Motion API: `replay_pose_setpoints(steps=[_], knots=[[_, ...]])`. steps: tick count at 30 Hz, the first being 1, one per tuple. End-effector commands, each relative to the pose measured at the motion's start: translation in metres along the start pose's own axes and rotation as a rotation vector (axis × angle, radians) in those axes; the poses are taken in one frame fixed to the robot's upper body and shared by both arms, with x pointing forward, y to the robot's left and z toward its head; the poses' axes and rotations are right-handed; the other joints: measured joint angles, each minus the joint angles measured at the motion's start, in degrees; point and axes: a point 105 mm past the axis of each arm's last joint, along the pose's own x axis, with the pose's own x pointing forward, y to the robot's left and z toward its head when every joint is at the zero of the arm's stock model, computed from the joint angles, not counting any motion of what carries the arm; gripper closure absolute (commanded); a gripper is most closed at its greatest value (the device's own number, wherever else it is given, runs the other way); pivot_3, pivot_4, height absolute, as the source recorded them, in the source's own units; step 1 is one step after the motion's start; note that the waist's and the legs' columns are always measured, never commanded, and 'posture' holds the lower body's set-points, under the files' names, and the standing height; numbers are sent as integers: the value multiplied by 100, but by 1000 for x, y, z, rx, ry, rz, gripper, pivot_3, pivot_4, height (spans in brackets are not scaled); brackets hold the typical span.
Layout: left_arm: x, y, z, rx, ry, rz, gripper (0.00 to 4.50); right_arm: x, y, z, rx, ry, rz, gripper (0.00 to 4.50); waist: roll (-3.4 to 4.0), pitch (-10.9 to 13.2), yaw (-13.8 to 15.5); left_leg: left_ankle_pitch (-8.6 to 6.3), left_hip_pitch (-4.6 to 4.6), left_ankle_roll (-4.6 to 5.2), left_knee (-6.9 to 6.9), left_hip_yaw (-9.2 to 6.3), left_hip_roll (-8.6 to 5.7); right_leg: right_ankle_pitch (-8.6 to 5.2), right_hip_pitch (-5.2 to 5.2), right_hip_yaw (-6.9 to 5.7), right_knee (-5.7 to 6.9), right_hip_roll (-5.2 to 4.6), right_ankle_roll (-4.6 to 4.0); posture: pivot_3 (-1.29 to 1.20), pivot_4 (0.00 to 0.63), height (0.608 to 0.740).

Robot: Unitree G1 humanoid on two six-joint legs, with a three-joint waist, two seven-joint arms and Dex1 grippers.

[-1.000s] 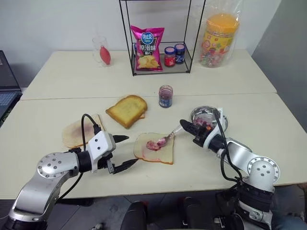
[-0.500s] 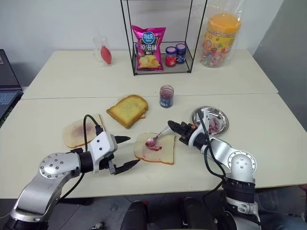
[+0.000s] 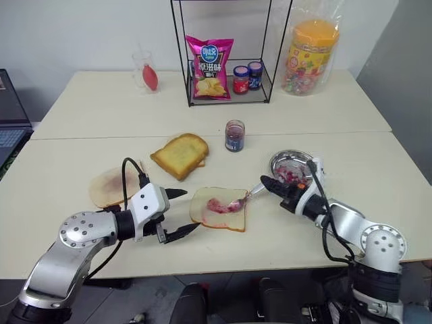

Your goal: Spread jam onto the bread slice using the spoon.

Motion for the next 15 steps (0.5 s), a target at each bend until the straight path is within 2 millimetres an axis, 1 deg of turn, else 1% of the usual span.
replay_pose_setpoints(steps=[1, 3, 6, 8, 11, 13, 15], knots=[[0, -1, 10, 33, -20, -2, 0, 5, 19, 17, 15, -59, 67, 4471, 1, 1, -4, 0, 0, 0, 0, 0, 2, 0, -2, 0, 2, 2, 0, 0, 150, 740], [0, -1, 10, 33, -19, -4, 0, 9, 19, 17, 22, -56, 61, 4471, 1, 0, 5, 0, 0, 0, 1, 0, 2, 0, -2, 0, 4, 2, 0, 0, 150, 740], [-1, -3, 9, 32, -14, -13, 0, 20, 18, 9, 33, -34, 59, 4471, 1, 0, 6, 0, -1, 0, 0, 0, 2, 1, -1, 0, 1, 2, 1, 0, 150, 740], [-1, -4, 8, 29, -10, -17, 0, 26, 19, 2, 36, -12, 62, 4471, 1, 1, 7, 0, -2, 0, 0, 1, 2, 1, -1, 1, -1, 2, 1, 0, 150, 740], [-4, -6, 4, 28, 5, -31, 0, 35, 26, -13, 45, 33, 87, 4471, 1, 1, 8, 0, -4, 0, -1, 1, 2, 1, -3, 1, 0, 2, 2, 0, 150, 740], [-4, -8, 4, 28, 8, -40, 0, 37, 28, -22, 40, 58, 93, 4471, 1, 1, 6, 0, -3, 0, -1, 1, 2, 1, -3, 1, 0, 2, 1, 0, 150, 740], [-4, -10, 4, 25, 6, -49, 0, 35, 21, -26, 31, 73, 73, 4471, 1, 1, 7, 0, -1, 0, -2, 0, 3, 0, -3, 0, 2, 3, 0, 0, 150, 740]])
